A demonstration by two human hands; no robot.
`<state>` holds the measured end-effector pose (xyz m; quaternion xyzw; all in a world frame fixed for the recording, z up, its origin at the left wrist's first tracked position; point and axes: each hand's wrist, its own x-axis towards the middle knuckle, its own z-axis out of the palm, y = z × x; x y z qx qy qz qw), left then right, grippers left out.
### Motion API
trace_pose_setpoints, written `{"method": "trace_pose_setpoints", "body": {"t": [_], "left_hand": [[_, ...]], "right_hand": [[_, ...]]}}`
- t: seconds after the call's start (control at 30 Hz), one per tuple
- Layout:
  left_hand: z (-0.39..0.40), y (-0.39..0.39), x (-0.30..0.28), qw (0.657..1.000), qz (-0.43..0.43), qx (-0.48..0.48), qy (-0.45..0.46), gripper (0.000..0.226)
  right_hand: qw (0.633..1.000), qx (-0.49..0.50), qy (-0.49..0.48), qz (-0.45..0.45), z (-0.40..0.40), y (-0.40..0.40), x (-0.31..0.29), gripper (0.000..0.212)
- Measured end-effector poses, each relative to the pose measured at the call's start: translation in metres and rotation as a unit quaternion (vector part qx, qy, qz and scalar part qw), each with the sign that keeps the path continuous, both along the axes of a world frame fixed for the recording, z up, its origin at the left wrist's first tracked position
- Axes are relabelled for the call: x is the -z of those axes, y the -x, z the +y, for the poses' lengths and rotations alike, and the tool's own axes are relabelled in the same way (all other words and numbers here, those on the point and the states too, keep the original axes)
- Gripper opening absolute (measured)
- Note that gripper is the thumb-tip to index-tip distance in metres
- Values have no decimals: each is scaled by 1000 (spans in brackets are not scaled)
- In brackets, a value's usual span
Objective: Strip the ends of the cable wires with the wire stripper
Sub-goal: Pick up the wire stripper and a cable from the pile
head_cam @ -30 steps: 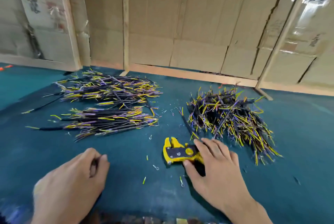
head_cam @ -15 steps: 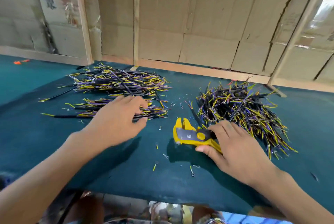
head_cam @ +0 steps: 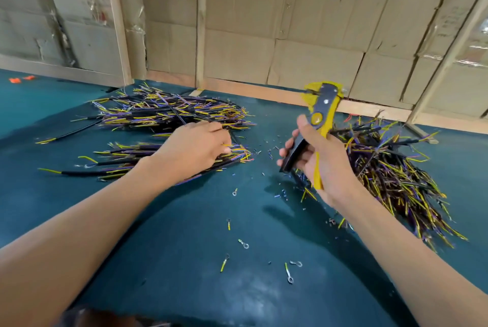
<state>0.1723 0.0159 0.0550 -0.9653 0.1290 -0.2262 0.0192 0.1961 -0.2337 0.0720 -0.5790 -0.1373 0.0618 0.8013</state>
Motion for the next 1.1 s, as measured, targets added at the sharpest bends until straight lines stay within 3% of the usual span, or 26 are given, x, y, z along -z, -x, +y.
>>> {"method": "trace_pose_setpoints", "body": {"t": [0.07, 0.13, 0.3, 0.4, 0.47, 0.6, 0.7, 0.8, 0.9, 1.1], "left_hand": [[-2, 4, 1, 997, -51, 55, 34, 24], [-8, 6, 0, 995, -48, 59, 60, 28], [-3, 8, 0, 992, 73, -102, -20, 67], [8, 13, -8, 985, 95, -143, -5, 63], [13, 16, -12, 984, 105, -147, -5, 44], [16, 15, -6, 995, 95, -4, 15, 17], [14, 17, -2, 987, 93, 115, 63, 18], [8, 18, -3, 981, 99, 149, 80, 22], [3, 21, -5, 990, 12, 136, 45, 26], [-7, 36, -19, 975, -151, 142, 82, 30]], "right_hand": [[997, -36, -72, 11, -3, 8, 8, 20], [991, -60, -112, 32, -6, 17, 13, 8], [993, -55, -87, 56, -3, 29, 21, 12], [993, -54, -85, 61, -1, 30, 22, 10], [993, -56, -88, 58, 0, 31, 23, 10], [993, -48, -90, 64, 0, 31, 24, 10], [992, -52, -93, 73, 0, 32, 25, 13], [991, -54, -92, 78, 0, 32, 25, 14], [990, -60, -97, 80, 0, 32, 24, 9], [988, -85, -107, 68, -4, 33, 19, 5]]}}
